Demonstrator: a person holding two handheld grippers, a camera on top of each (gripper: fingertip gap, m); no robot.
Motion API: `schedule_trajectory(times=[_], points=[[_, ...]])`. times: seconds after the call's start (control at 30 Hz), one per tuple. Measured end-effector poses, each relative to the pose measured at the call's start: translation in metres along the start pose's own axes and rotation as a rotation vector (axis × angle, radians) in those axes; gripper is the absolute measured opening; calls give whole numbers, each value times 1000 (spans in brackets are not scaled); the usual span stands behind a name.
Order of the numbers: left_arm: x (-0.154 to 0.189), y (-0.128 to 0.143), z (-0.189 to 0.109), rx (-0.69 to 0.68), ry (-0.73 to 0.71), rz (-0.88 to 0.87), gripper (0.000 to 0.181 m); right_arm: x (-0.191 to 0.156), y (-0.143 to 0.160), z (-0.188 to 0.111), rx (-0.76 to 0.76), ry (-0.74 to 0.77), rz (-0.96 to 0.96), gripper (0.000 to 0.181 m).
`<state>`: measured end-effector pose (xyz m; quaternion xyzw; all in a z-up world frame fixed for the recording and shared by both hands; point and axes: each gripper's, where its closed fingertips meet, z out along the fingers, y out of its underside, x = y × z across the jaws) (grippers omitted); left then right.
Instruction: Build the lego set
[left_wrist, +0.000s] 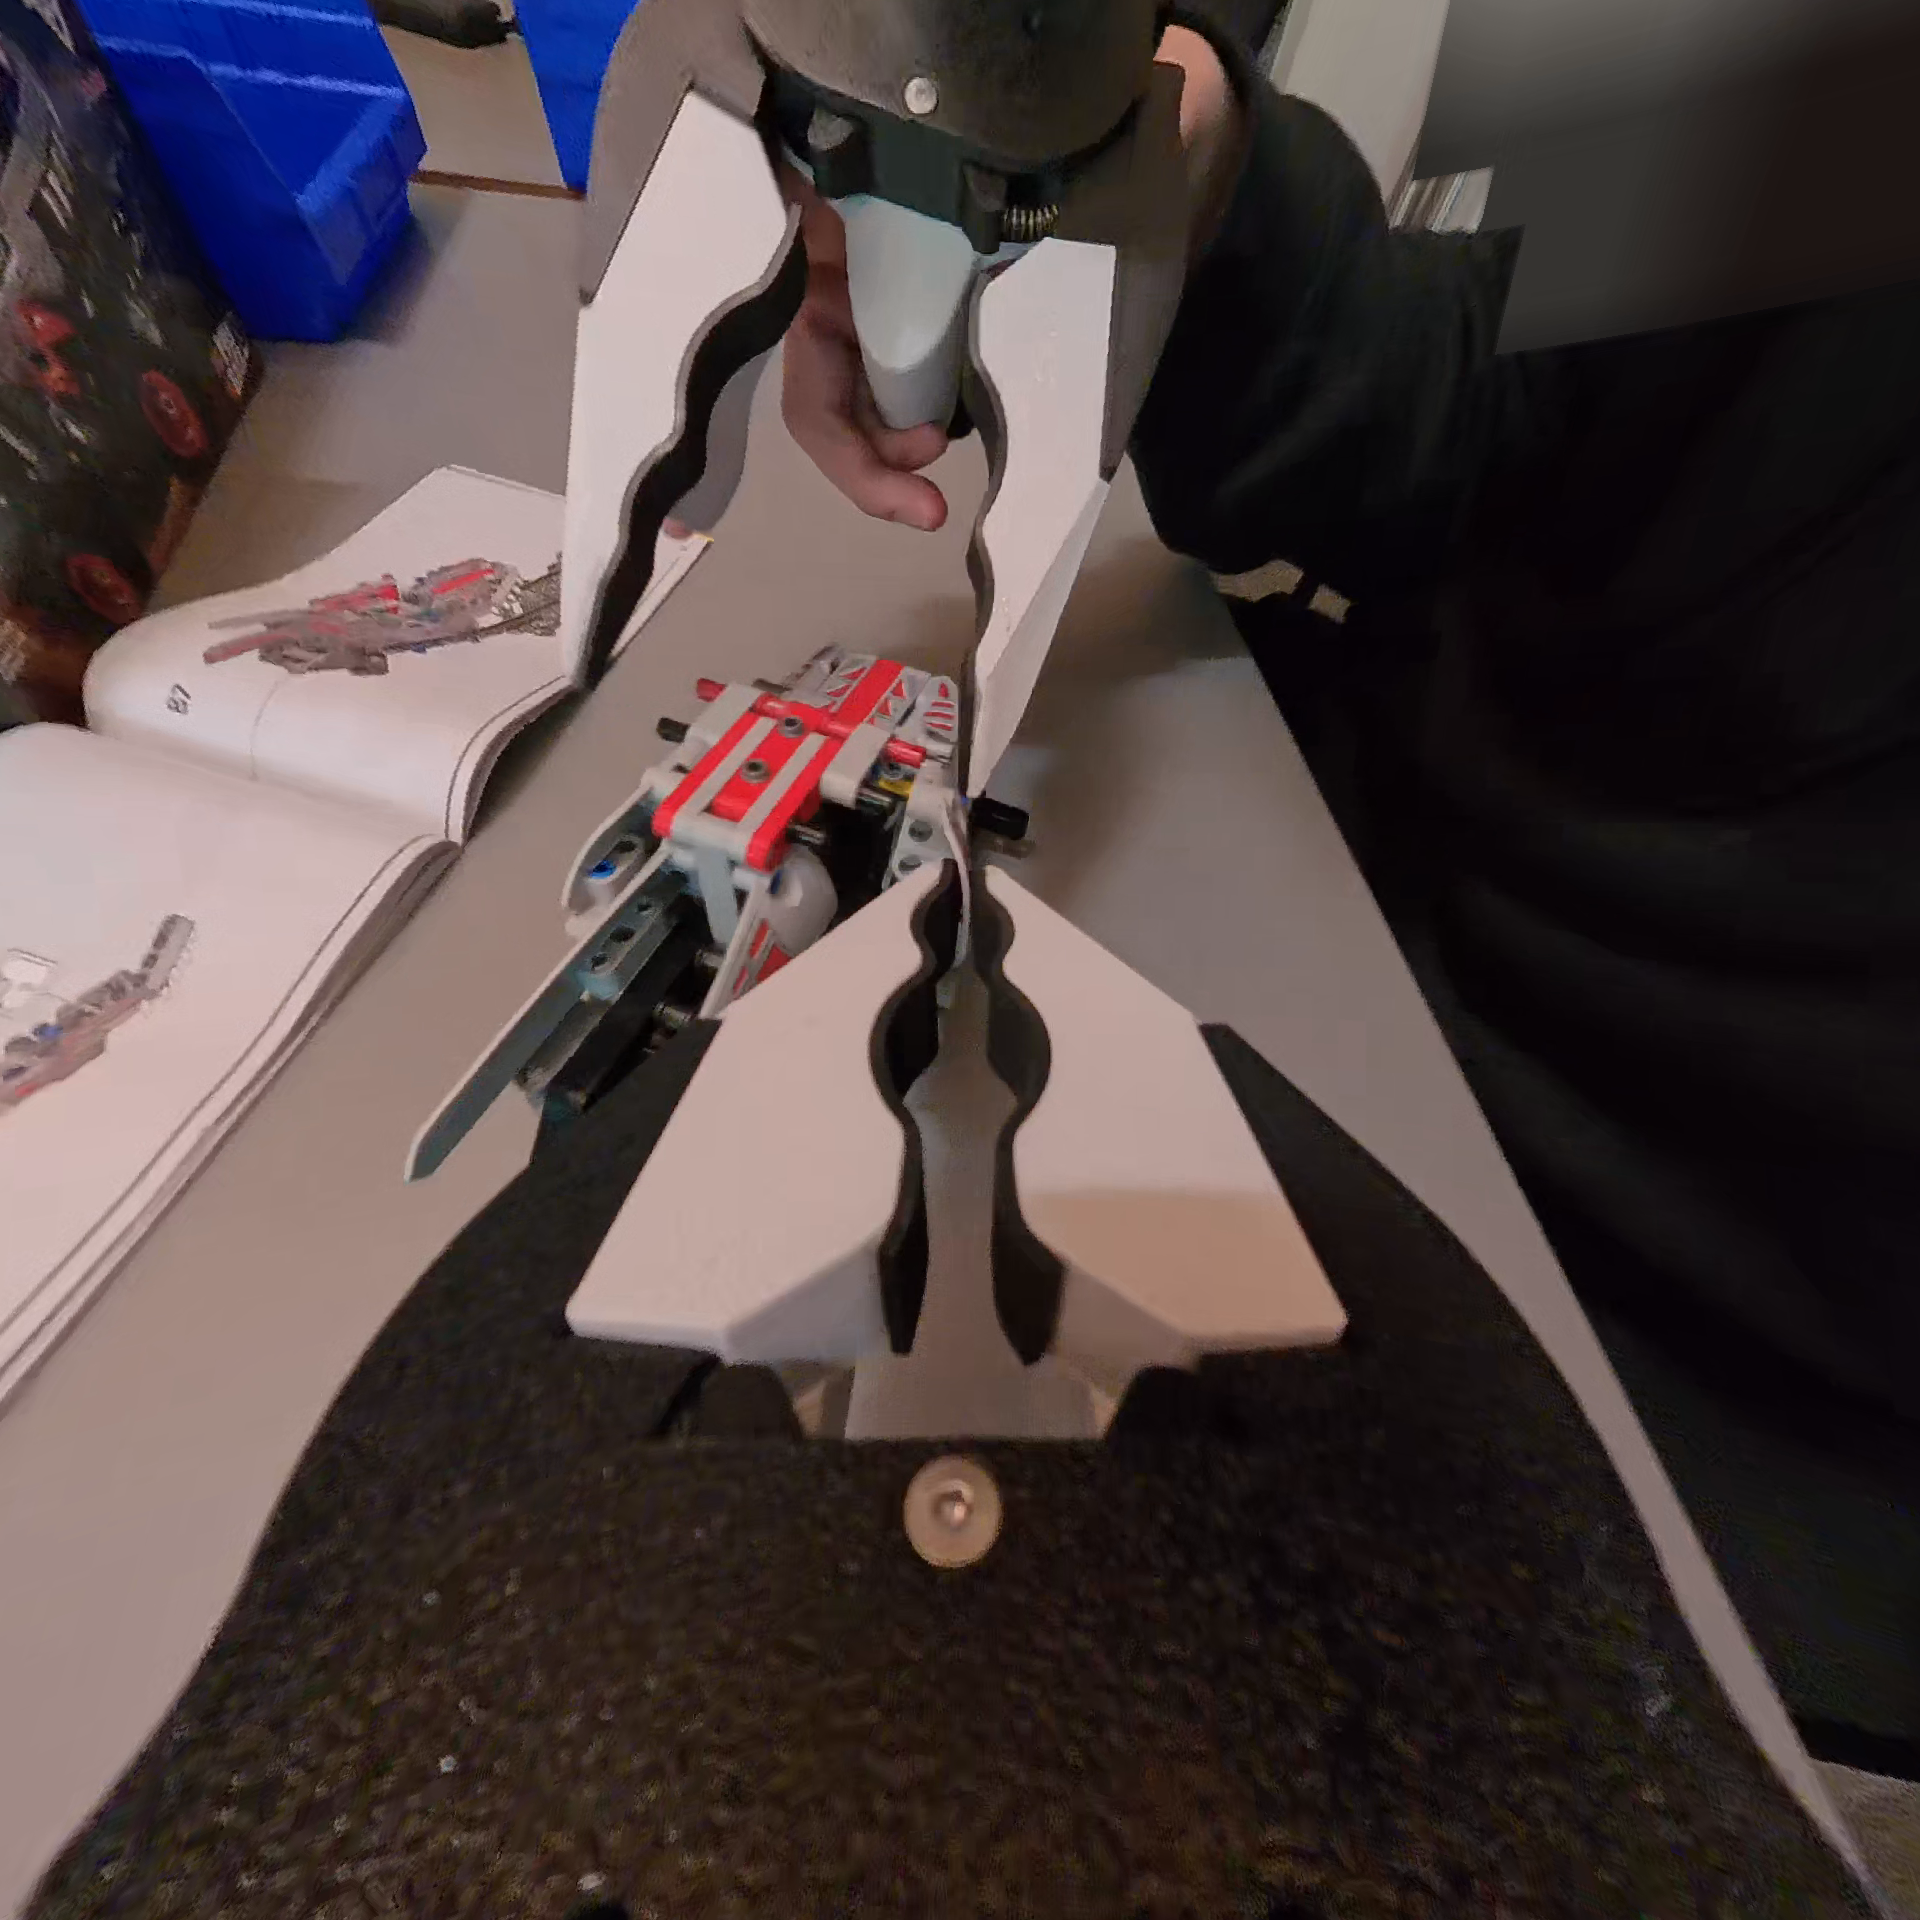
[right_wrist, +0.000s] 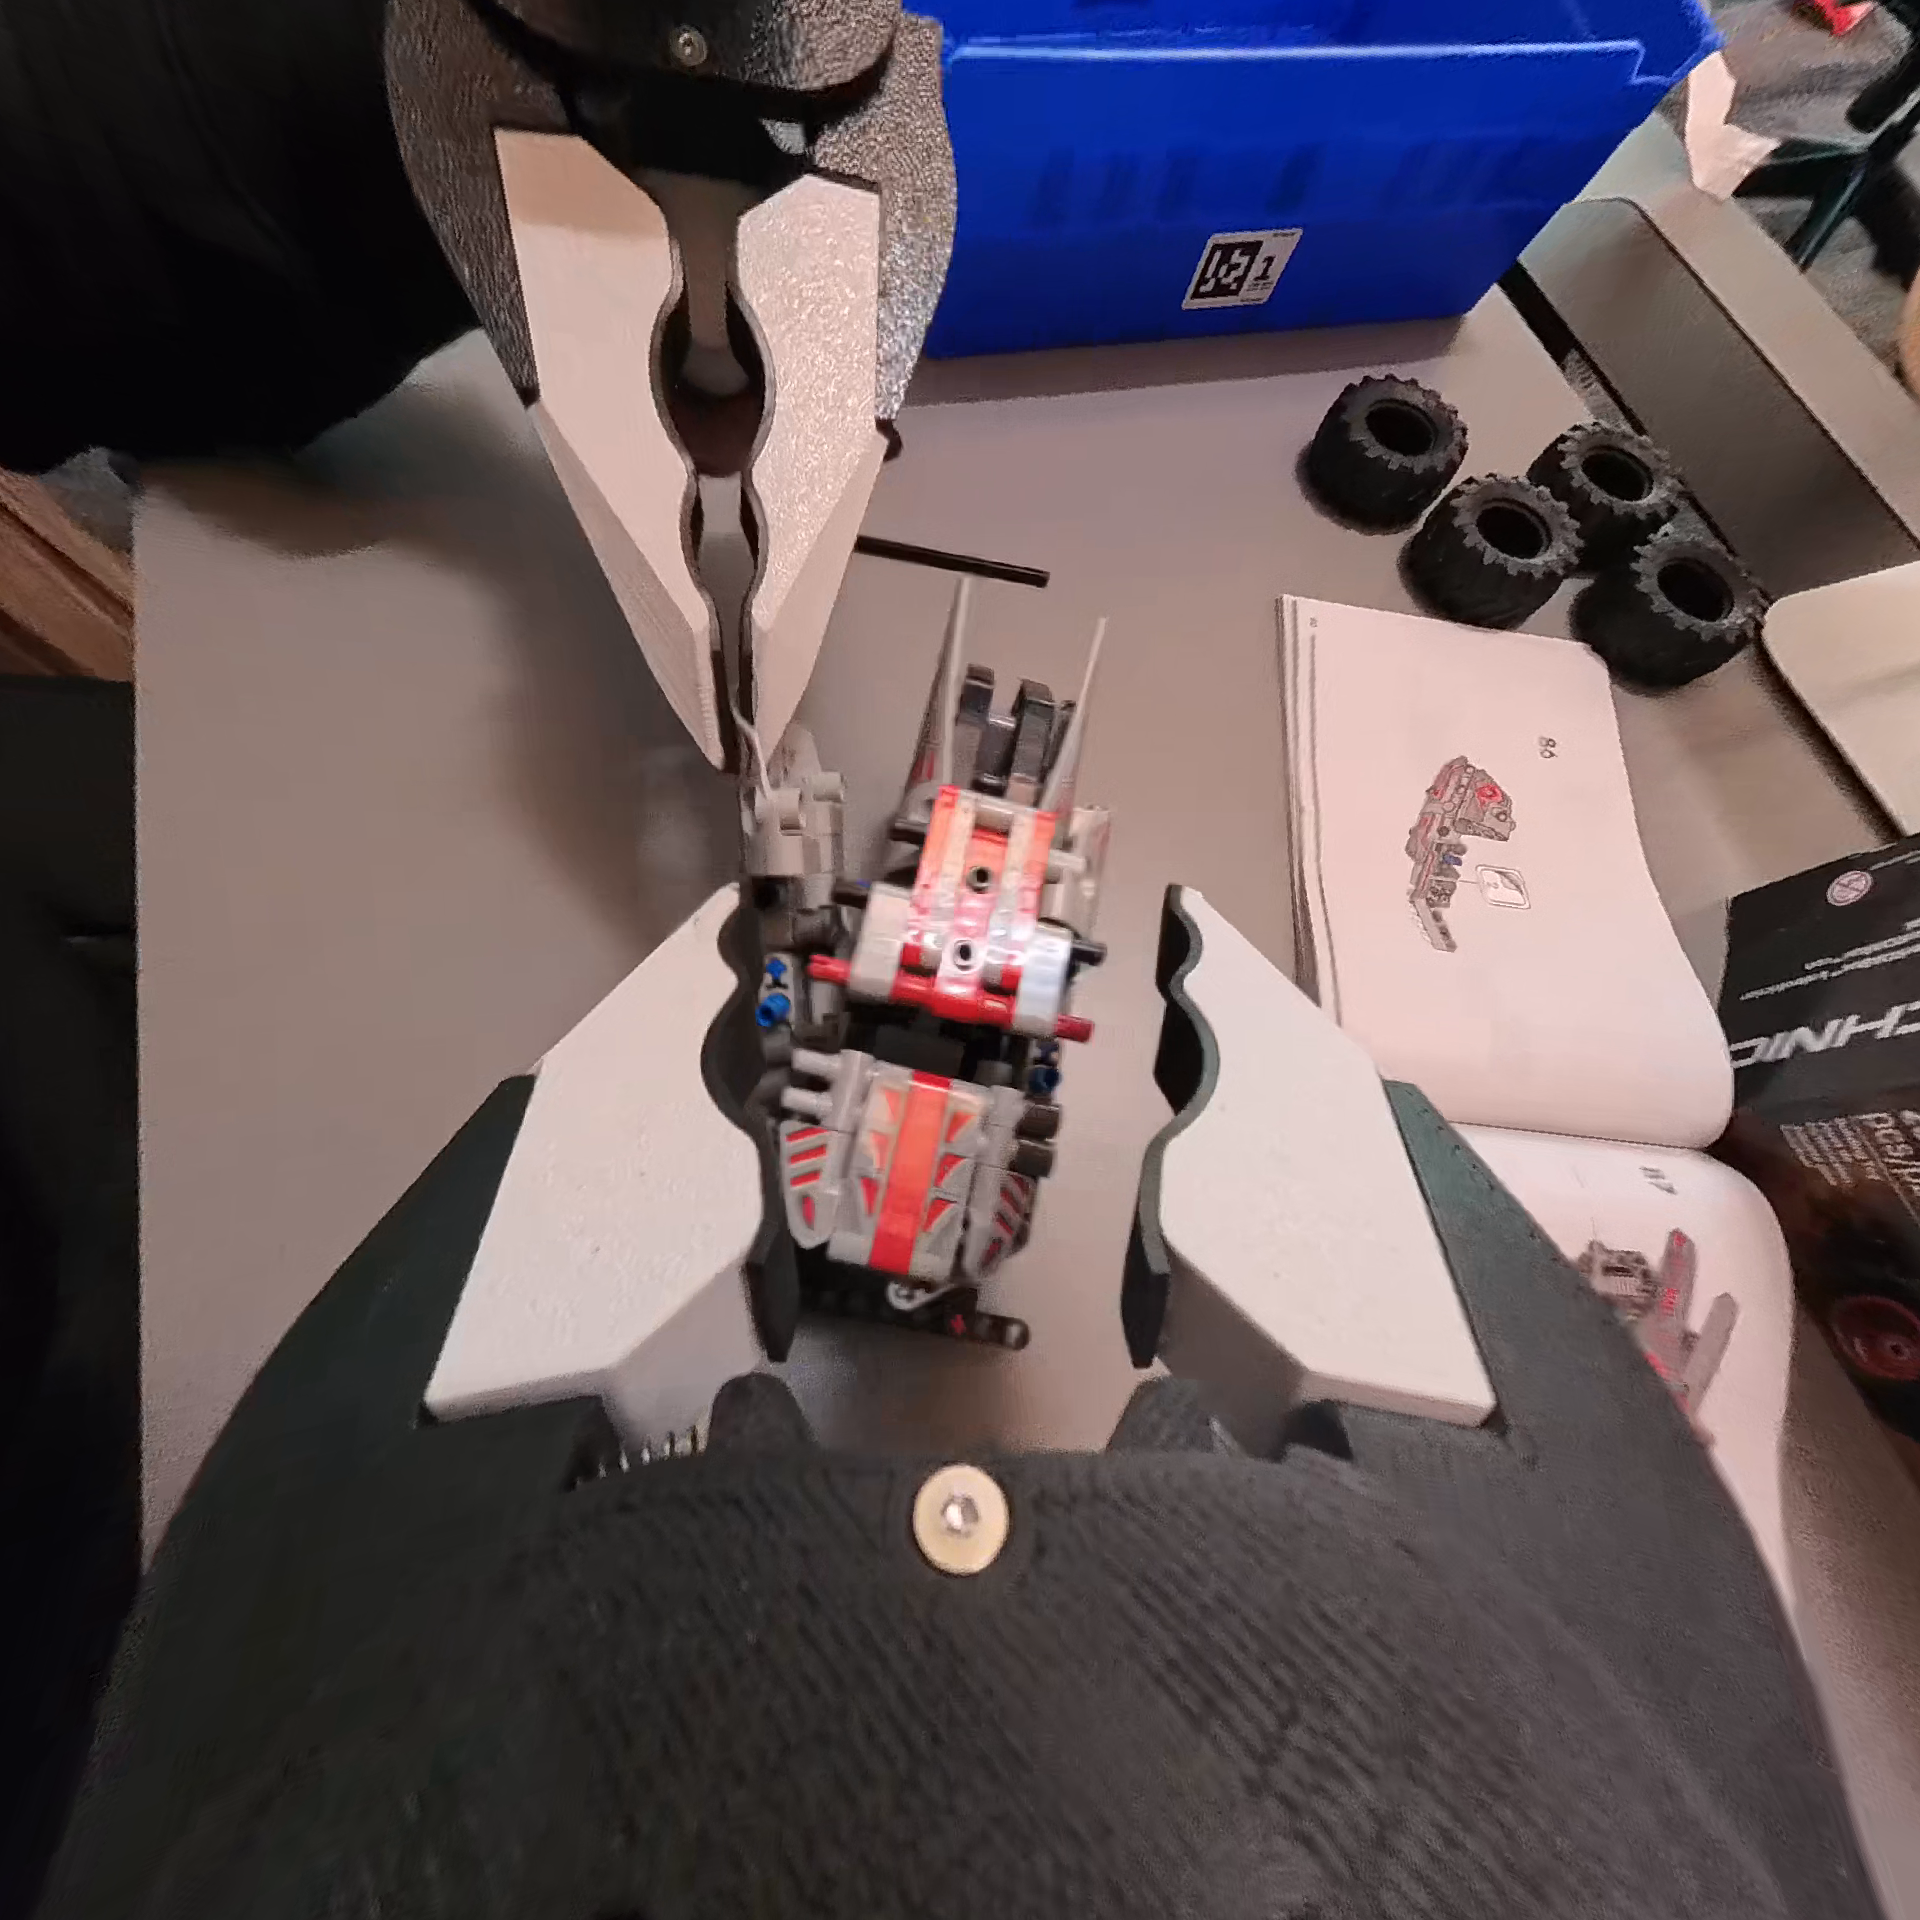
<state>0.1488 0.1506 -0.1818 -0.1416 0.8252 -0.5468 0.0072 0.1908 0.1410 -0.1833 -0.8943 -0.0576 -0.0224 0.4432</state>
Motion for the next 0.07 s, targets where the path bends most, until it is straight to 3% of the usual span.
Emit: schedule_trajectory(times=[0.07], points=[[-3, -1, -6, 0, 31, -73, 0, 4, 0, 2, -20, 5, -10, 83]])
